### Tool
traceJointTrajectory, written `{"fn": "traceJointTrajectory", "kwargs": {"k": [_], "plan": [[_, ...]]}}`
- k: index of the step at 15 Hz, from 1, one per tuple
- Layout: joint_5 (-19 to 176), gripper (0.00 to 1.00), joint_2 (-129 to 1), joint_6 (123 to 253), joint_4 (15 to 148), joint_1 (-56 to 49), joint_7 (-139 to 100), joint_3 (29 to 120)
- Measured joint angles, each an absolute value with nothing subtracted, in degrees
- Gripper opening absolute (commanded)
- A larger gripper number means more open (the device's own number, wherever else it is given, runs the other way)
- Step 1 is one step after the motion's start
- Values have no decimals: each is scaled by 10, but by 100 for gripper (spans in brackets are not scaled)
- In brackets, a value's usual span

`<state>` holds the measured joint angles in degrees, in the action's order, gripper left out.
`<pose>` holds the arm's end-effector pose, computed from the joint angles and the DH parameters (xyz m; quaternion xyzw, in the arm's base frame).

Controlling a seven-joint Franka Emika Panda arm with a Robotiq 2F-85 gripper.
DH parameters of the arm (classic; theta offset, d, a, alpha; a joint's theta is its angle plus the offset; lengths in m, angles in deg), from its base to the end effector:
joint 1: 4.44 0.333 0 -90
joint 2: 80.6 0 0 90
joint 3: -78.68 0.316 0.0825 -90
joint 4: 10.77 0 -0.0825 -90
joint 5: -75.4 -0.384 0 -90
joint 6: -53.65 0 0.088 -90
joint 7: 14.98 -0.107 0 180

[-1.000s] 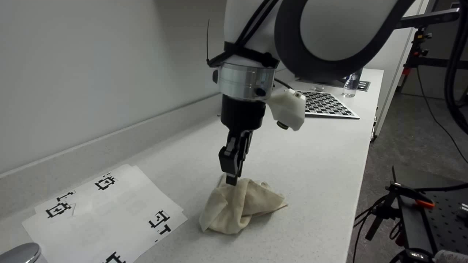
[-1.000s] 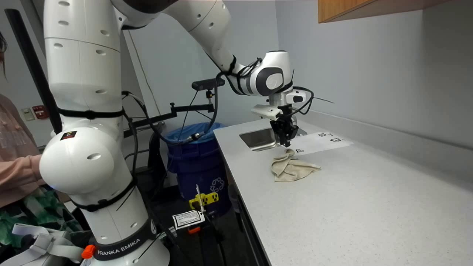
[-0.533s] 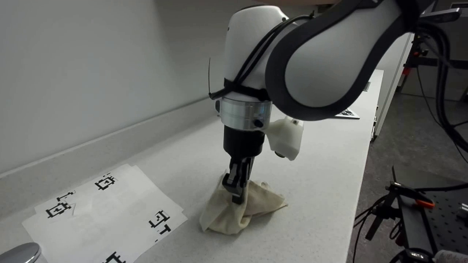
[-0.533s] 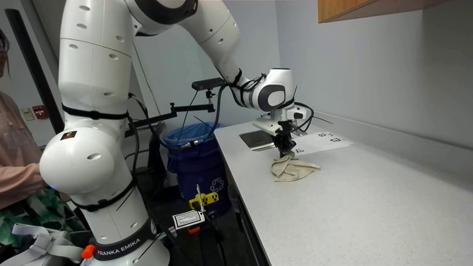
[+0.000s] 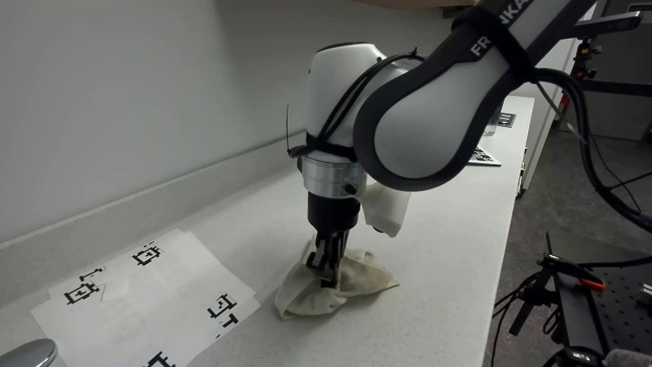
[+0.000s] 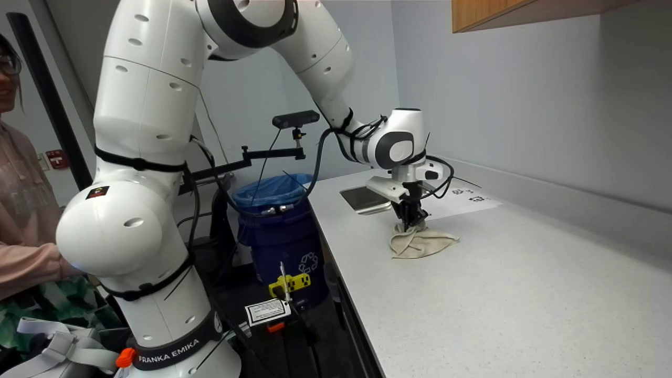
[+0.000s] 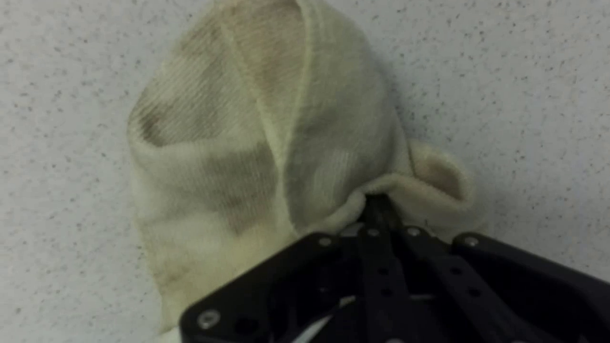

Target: Use the cloth to wipe the surface

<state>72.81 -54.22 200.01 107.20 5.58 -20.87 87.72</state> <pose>0.5654 0.1932 0.2148 -0.9948 -0.0873 -0.0090 0.0508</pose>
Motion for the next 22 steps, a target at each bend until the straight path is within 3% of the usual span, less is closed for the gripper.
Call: {"fn": "traceJointTrajectory", "kwargs": {"k": [22], "plan": [[723, 0, -563, 2112, 1126, -14, -246, 768]]}}
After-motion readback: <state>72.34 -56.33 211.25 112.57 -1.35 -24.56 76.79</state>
